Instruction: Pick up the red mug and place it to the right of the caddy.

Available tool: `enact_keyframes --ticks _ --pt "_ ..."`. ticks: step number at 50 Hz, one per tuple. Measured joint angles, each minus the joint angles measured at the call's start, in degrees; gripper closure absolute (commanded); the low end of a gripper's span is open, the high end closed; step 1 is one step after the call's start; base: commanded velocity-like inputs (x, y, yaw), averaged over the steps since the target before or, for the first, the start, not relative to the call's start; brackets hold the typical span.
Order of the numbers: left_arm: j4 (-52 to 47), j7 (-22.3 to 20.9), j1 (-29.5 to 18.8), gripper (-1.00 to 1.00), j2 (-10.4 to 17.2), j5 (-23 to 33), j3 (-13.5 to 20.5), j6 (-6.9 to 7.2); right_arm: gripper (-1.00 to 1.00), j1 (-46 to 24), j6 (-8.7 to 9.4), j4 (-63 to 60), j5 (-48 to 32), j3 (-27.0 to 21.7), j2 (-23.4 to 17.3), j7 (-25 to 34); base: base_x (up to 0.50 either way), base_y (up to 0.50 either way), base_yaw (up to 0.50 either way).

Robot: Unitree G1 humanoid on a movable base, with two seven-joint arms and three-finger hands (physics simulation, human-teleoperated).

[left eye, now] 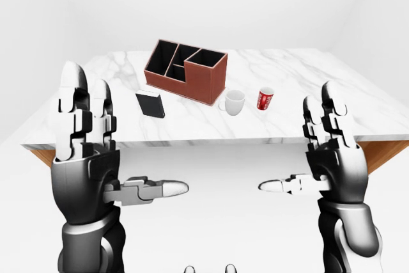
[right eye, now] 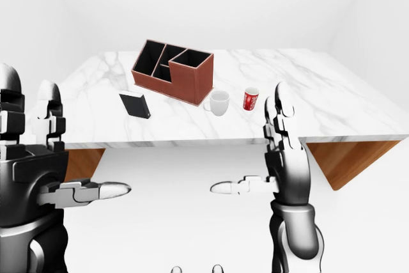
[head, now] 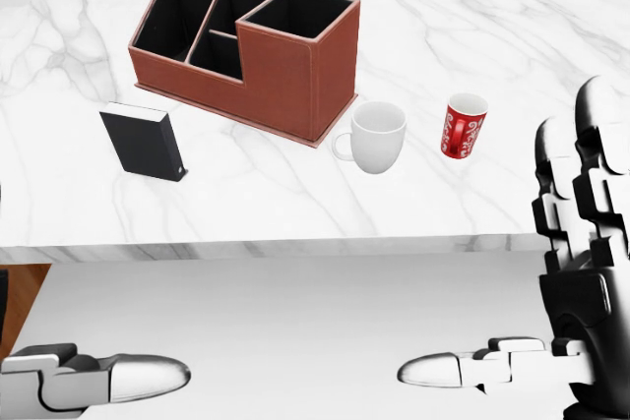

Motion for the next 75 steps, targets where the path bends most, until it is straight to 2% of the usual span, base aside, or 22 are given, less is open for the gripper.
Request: enact_keyframes --ticks 11,75 --pt "-1.8 -0.3 0.3 -1.00 -0.1 0.1 0.1 0.00 -1.00 0.7 0.00 -2.3 0.1 0.0 0.2 0.6 0.07 0.00 0.00" --pt "-4.7 -0.9 0.1 -1.00 -0.1 -0.1 1.2 0.00 -1.00 1.1 0.00 -2.5 0.9 -0.3 0.3 1.1 0.42 0.00 0.00"
